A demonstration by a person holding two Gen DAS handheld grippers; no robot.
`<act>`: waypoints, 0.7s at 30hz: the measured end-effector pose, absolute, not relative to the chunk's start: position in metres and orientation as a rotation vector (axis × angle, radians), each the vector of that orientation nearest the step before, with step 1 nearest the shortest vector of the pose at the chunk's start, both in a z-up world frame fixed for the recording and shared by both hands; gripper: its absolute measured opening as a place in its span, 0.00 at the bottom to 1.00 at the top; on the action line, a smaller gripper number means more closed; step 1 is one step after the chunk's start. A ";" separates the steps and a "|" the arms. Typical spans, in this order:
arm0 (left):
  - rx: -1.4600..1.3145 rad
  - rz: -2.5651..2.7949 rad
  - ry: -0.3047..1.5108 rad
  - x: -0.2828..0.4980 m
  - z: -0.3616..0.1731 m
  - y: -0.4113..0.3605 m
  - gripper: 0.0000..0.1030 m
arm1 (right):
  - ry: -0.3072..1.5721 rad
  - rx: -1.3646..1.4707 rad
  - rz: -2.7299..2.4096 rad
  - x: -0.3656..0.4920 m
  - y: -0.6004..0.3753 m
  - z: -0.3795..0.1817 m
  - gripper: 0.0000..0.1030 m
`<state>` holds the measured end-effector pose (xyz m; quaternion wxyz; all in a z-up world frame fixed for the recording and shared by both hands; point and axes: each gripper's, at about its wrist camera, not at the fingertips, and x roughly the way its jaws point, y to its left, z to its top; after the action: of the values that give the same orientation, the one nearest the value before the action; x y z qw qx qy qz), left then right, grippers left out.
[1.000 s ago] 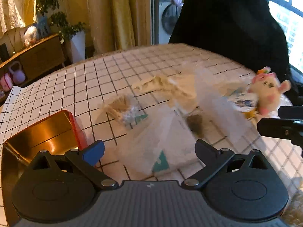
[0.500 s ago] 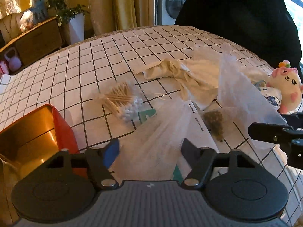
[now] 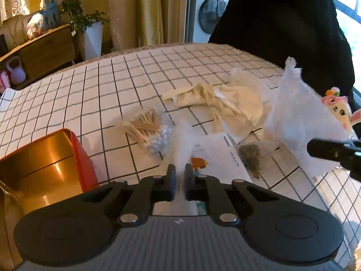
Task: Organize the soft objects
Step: 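Close the left gripper on the clear plastic bag while the right gripper grasps it too, then carry the plastic bag into the red tin and open both grippers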
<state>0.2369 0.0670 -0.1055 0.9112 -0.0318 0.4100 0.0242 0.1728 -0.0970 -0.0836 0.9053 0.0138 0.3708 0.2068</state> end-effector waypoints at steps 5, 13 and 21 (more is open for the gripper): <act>-0.095 0.050 0.822 0.225 -0.089 0.069 0.05 | 0.703 0.037 0.436 0.161 -0.102 -0.065 0.00; -0.108 0.050 0.785 0.199 -0.053 0.075 0.05 | 0.648 0.071 0.495 0.138 -0.106 -0.029 0.00; -0.107 0.085 0.747 0.167 -0.016 0.094 0.06 | 0.598 0.097 0.591 0.122 -0.088 0.004 0.00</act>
<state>0.1666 0.0935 -0.0156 0.9287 -0.0525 0.3647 0.0415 0.1223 -0.0877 0.0036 0.9118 0.0472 0.2903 0.2866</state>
